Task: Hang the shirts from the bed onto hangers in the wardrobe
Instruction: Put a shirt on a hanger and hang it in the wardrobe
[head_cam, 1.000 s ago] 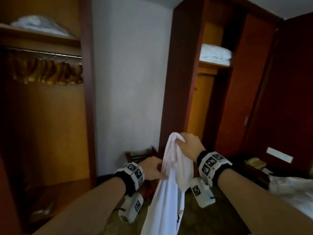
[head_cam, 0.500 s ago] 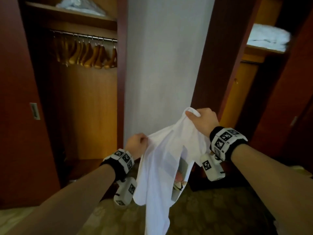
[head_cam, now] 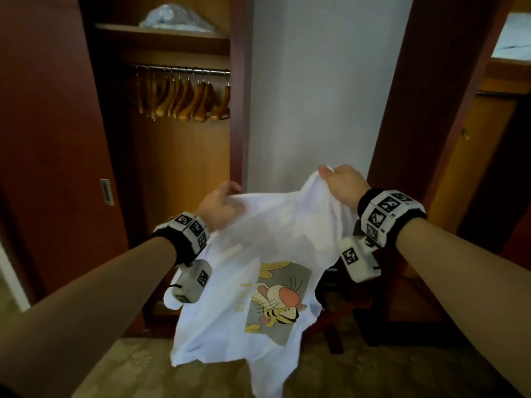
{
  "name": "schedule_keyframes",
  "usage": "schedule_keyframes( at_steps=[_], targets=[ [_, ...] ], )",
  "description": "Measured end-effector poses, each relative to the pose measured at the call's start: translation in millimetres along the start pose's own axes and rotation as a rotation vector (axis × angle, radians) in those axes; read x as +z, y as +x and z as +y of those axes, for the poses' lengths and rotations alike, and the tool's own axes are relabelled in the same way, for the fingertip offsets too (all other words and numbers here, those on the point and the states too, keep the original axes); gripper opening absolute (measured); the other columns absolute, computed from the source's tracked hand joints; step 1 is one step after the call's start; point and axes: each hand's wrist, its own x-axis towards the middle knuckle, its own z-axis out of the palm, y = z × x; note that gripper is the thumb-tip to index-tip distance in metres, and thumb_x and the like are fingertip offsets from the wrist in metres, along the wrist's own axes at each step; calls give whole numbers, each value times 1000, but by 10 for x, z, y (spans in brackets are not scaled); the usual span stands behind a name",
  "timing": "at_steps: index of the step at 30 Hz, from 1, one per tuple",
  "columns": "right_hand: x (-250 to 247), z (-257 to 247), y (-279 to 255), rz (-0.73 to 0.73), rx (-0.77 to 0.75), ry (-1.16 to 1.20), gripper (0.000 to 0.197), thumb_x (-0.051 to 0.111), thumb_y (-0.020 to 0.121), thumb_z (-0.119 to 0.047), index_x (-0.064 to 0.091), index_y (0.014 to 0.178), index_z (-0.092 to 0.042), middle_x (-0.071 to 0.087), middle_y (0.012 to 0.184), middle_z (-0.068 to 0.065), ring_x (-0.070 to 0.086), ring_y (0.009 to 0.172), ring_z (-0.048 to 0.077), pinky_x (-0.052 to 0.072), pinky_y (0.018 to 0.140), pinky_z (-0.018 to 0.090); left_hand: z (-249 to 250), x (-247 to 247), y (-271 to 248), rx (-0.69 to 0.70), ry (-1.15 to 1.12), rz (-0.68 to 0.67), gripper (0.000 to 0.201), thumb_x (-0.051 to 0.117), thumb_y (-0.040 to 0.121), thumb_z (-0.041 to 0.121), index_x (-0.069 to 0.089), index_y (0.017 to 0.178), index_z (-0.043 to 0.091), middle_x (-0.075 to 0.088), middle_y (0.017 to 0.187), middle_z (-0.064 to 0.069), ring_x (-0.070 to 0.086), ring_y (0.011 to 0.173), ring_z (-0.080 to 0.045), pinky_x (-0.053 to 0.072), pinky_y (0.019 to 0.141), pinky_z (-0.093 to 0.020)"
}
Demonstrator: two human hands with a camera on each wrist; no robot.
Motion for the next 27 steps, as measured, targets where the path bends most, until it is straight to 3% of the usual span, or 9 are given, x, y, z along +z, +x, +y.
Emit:
schedule_keyframes(
  at_steps=[2,4,10,14,16,18,21,24,27],
  targets=[
    [144,-87,111,-34,9,146,49,43,104,-34,56,124,9,59,129,24,55,122,38,42,106,40,170,79,-57,106,27,-130,67,78,83,30,39,137,29,53,115,5,54,96,-7,43,68,-15],
    [331,-166,186,-91,-7,249,47,47,103,-33,56,122,9,63,122,24,61,113,37,46,102,45,361,255,-108,171,34,-194,83,83,75,45,35,141,30,54,118,12,53,100,0,44,76,-15],
    [688,-295,312,-243,-10,456,39,52,101,-31,61,116,4,68,103,17,67,92,29,55,83,37,436,462,-39,141,13,195,26,57,99,30,62,113,10,65,95,-1,64,90,-23,49,69,-25],
    [625,-205,164,-391,-118,529,29,59,97,-38,65,90,-11,61,72,5,57,61,16,43,56,26,286,301,51,51,-96,292,31,45,104,32,62,117,10,68,109,-7,65,99,-25,54,90,-41],
    [625,-11,100,-493,-158,425,30,67,88,-46,68,92,-17,66,80,5,59,71,15,43,63,27,287,222,87,-15,-270,317,29,46,103,29,61,120,10,68,113,-10,65,104,-27,53,96,-47],
    [705,222,33,-588,-164,264,46,75,76,-48,67,112,-21,71,107,2,64,96,14,48,79,30,381,157,95,-94,-421,340,24,44,103,21,62,115,10,68,110,-13,65,104,-31,53,96,-45],
    [978,462,-155,-710,-159,161,64,79,83,-24,49,140,-16,56,132,-7,53,122,12,42,99,26,542,76,78,-202,-752,335,15,46,100,12,61,101,15,67,93,-5,66,88,-23,55,81,-37],
    [1308,504,-321,-709,-205,272,77,76,83,-5,37,148,-16,51,133,-8,47,121,7,38,99,21,699,16,-5,-210,-916,254,14,49,100,13,61,100,6,66,90,-6,65,81,-19,54,71,-33],
    [1544,428,-281,-693,-171,306,59,80,78,-6,56,132,-16,66,124,2,62,112,17,49,103,40,750,-108,-102,-205,-918,203,19,49,97,16,60,107,4,66,88,-8,65,77,-20,53,66,-30]
  ],
)
